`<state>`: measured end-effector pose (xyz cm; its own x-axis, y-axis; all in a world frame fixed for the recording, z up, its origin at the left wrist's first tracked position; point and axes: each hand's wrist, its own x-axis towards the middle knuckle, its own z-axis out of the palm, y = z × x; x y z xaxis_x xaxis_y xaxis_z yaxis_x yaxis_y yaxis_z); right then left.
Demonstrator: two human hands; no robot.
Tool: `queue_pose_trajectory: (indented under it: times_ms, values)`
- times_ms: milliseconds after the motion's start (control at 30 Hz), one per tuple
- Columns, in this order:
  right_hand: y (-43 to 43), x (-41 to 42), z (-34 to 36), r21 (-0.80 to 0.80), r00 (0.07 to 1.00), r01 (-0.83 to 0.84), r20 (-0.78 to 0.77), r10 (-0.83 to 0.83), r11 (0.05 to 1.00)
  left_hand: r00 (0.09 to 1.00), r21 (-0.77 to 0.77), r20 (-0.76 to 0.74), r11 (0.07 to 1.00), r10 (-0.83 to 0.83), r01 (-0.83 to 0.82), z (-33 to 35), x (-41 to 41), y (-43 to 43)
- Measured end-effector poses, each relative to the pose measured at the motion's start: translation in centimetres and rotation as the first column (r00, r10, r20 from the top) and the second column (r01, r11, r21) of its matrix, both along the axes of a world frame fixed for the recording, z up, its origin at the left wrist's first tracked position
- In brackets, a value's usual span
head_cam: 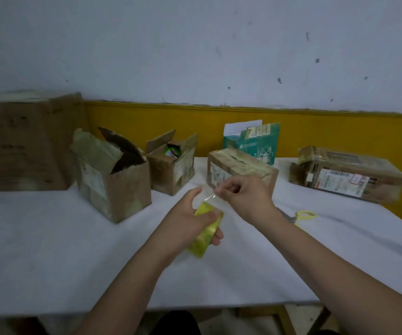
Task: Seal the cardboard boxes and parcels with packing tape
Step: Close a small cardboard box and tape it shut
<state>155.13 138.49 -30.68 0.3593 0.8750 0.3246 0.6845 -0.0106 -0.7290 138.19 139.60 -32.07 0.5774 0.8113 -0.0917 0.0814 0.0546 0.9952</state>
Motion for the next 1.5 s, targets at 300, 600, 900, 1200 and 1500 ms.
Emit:
queue_pose_trajectory:
  times_ms: [300,600,900,1200,1500]
  values:
    - [1.0,-12.6,-1.8,-0.172,0.877,-0.455,0.082,0.473,0.874,0.886,-0.087,-0.144,0.886,0.441,-0.455,-3.0,-12.0,-8.1]
    - [1.7,-16.7,-9.4,-0.218,0.803,-0.510,0.226,0.552,0.832,0.816,-0.114,-0.180,0.812,0.549,-0.572,-11.0,-13.8,-9.0]
    - [1.9,-15.8,-11.4,-0.078,0.704,-0.338,0.641,0.306,0.938,0.371,0.896,-0.378,0.436,0.848,-0.085,-13.7,-14.6,-8.3]
    - [2.1,-12.5,-11.6,-0.086,0.787,-0.209,0.576,0.220,0.974,0.557,0.710,-0.686,0.598,0.469,0.371,-11.6,-12.8,-2.8]
    - [1.4,4.8,-5.1,0.489,0.847,0.092,0.419,-0.326,0.868,0.861,0.646,-0.502,0.699,0.086,0.308,-8.1,-2.8,5.1]
